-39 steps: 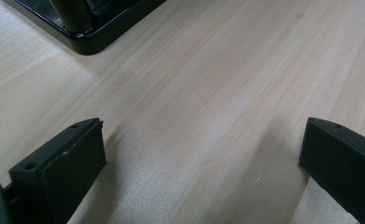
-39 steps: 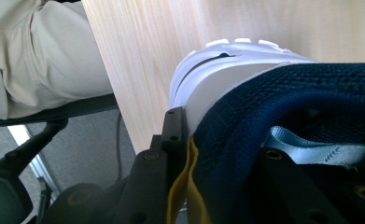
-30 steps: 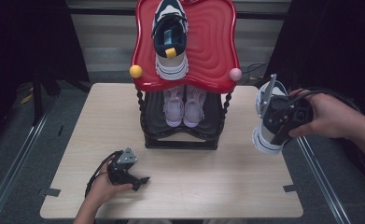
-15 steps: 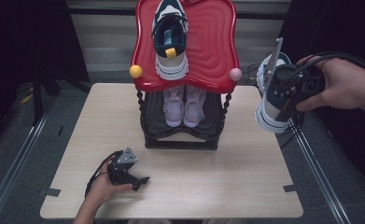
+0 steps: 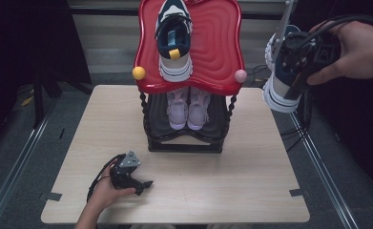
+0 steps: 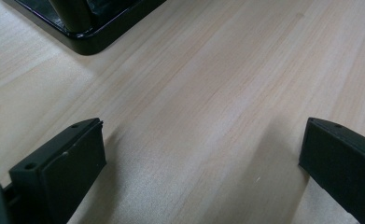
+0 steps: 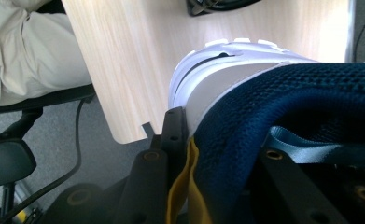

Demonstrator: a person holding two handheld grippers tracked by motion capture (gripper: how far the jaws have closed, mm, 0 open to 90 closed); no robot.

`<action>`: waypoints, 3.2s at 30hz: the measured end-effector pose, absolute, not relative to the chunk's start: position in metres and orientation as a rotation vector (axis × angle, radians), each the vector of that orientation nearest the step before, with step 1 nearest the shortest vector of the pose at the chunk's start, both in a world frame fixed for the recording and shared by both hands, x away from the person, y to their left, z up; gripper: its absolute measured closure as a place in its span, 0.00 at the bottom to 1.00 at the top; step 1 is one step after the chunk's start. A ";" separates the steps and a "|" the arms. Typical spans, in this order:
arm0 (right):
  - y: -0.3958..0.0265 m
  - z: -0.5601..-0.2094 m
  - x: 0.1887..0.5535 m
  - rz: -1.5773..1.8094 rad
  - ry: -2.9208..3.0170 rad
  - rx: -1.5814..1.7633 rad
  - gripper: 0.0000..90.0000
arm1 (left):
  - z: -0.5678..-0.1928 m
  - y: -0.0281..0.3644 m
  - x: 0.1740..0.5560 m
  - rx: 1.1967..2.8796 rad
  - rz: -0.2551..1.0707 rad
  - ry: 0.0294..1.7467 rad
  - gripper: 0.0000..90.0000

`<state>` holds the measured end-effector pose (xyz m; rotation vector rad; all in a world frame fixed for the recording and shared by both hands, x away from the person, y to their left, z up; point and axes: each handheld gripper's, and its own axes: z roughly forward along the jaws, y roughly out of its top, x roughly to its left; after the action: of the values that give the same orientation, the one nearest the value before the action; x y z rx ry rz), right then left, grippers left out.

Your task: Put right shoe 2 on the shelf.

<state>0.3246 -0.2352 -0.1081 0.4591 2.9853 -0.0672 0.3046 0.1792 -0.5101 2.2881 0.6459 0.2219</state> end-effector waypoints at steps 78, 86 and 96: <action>-0.095 -0.109 0.406 -0.081 2.818 0.134 0.80 | -0.510 0.179 0.305 2.291 0.228 0.645 0.00; -0.093 -0.112 0.407 -0.080 2.814 0.119 0.79 | -0.510 0.179 0.305 2.290 0.226 0.647 0.00; -0.093 -0.112 0.407 -0.084 2.809 0.118 0.79 | -0.510 0.179 0.305 2.291 0.228 0.645 0.00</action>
<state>0.4070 -0.0934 -0.1118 0.1183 2.8092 -0.0840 0.3047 0.1792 -0.5100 2.2914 0.6449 0.2285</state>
